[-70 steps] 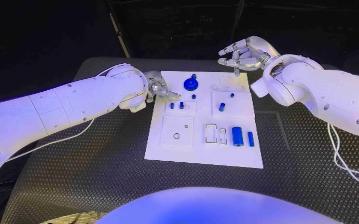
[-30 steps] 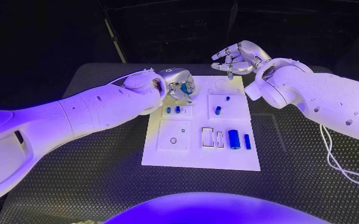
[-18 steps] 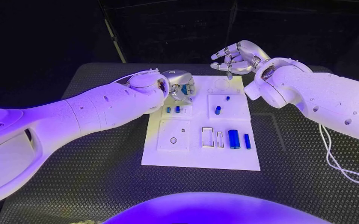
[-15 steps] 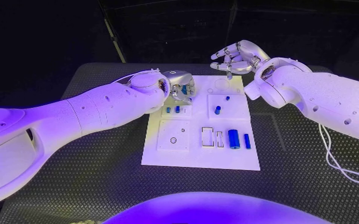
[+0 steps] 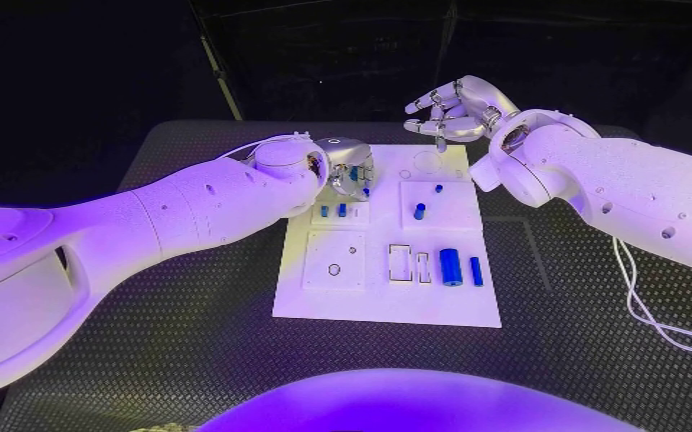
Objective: Assemble the parts on the task board
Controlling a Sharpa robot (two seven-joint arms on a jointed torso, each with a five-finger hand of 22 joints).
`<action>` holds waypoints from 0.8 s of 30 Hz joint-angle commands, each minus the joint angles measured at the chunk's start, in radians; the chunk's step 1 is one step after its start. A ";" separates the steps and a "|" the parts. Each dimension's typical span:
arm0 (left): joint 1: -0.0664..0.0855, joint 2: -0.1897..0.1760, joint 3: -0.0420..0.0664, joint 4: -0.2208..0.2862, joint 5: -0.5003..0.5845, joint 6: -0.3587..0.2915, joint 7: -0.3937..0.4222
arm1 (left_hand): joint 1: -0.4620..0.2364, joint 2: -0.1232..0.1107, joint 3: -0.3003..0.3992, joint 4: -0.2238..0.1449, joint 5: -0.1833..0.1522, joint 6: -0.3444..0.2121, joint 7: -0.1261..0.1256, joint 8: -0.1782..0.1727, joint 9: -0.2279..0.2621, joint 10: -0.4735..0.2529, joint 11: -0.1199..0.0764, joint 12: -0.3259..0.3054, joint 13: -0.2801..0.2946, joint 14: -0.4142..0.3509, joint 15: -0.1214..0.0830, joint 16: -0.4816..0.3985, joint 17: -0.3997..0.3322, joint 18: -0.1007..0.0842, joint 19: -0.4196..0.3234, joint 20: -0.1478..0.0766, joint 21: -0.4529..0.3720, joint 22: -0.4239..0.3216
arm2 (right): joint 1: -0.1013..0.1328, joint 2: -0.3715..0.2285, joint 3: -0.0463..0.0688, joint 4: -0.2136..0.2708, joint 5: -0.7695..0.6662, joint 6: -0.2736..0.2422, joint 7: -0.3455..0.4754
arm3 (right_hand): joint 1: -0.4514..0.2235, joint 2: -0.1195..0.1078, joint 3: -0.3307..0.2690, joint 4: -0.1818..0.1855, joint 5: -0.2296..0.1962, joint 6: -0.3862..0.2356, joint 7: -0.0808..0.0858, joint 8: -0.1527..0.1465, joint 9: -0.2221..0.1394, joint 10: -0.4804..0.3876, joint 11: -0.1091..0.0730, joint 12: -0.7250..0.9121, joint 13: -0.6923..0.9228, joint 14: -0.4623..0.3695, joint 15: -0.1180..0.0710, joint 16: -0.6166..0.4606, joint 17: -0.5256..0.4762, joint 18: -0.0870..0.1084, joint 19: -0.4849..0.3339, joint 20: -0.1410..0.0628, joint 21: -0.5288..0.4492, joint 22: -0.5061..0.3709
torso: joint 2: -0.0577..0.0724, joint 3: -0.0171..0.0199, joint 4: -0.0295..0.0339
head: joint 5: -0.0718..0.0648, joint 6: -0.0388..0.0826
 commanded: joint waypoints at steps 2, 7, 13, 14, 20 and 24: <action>0.001 0.006 0.000 -0.004 -0.008 0.017 0.003 | 0.009 0.014 0.021 -0.001 0.001 0.016 -0.002 -0.009 -0.001 0.020 -0.001 -0.015 -0.002 0.032 -0.009 0.007 -0.001 -0.008 0.009 -0.001 0.010 0.009 | 0.002 0.002 0.001 0.001 -0.003 0.006 0.009 | -0.001 0.009 0.004 0.002 0.006 0.001 -0.001 0.006 0.000 -0.004 -0.002 0.004 0.001 0.018 -0.005 0.000 0.002 0.016 -0.002 0.000 -0.005 0.000 | 0.000 -0.0001 -0.0005 | 0.001 -0.001; 0.001 0.012 0.000 -0.010 -0.008 0.020 0.008 | 0.015 0.021 0.049 -0.003 0.001 0.031 -0.004 -0.016 -0.002 0.040 -0.004 -0.035 -0.003 0.032 -0.013 0.009 -0.003 -0.010 0.009 -0.003 0.021 0.020 | 0.002 0.003 0.001 0.001 -0.003 0.007 0.009 | 0.000 0.010 0.004 0.002 0.007 0.001 -0.001 0.007 0.000 -0.004 -0.002 0.004 0.001 0.018 -0.005 0.000 0.002 0.016 -0.002 0.000 -0.005 0.000 | 0.001 0.0000 -0.0004 | 0.000 -0.002; 0.001 0.017 -0.001 -0.018 -0.008 0.027 0.009 | 0.012 0.015 0.073 -0.004 0.001 0.040 -0.003 -0.028 -0.004 0.057 -0.004 -0.060 -0.003 0.032 -0.011 0.011 -0.007 -0.011 0.007 -0.004 0.029 0.031 | 0.002 0.003 0.001 0.001 -0.003 0.007 0.009 | 0.000 0.010 0.005 0.002 0.010 0.002 -0.001 0.007 0.000 -0.003 -0.002 0.005 0.002 0.018 -0.006 0.000 0.002 0.016 -0.001 0.000 -0.005 0.001 | 0.000 0.0004 -0.0005 | 0.000 -0.004; 0.001 0.018 -0.001 -0.019 -0.008 0.029 0.009 | 0.010 0.013 0.078 -0.004 0.001 0.041 -0.002 -0.031 -0.004 0.059 -0.004 -0.066 -0.003 0.031 -0.011 0.011 -0.008 -0.011 0.007 -0.004 0.031 0.033 | 0.002 0.004 0.001 0.001 -0.003 0.007 0.009 | 0.000 0.010 0.005 0.002 0.010 0.002 -0.001 0.007 0.000 -0.003 -0.002 0.005 0.002 0.018 -0.006 0.000 0.002 0.016 -0.001 0.000 -0.005 0.001 | 0.000 0.0005 -0.0004 | 0.000 -0.004; 0.000 0.021 -0.001 -0.027 -0.008 0.040 0.008 | 0.006 0.007 0.110 -0.007 0.002 0.056 0.002 -0.043 -0.005 0.081 -0.001 -0.096 -0.003 0.030 -0.009 0.013 -0.013 -0.013 0.005 -0.001 0.038 0.043 | 0.002 0.004 0.001 0.001 -0.003 0.008 0.009 | 0.001 0.011 0.006 0.002 0.012 0.002 -0.001 0.008 0.000 -0.002 -0.002 0.005 0.002 0.018 -0.006 0.000 0.002 0.016 -0.001 -0.001 -0.005 0.000 | -0.001 0.0001 -0.0002 | -0.001 -0.005; 0.000 0.020 -0.001 -0.027 -0.008 0.020 0.015 | 0.007 0.002 0.137 -0.013 0.001 0.068 0.005 -0.051 -0.006 0.101 0.000 -0.119 -0.002 0.029 -0.007 0.014 -0.016 -0.013 0.004 0.001 0.045 0.052 | 0.002 0.005 0.001 0.001 -0.003 0.008 0.010 | 0.001 0.011 0.006 0.002 0.012 0.002 -0.001 0.008 0.000 -0.002 -0.002 0.005 0.002 0.018 -0.006 0.000 0.002 0.016 -0.001 -0.001 -0.005 0.000 | -0.001 -0.0003 0.0006 | -0.002 -0.004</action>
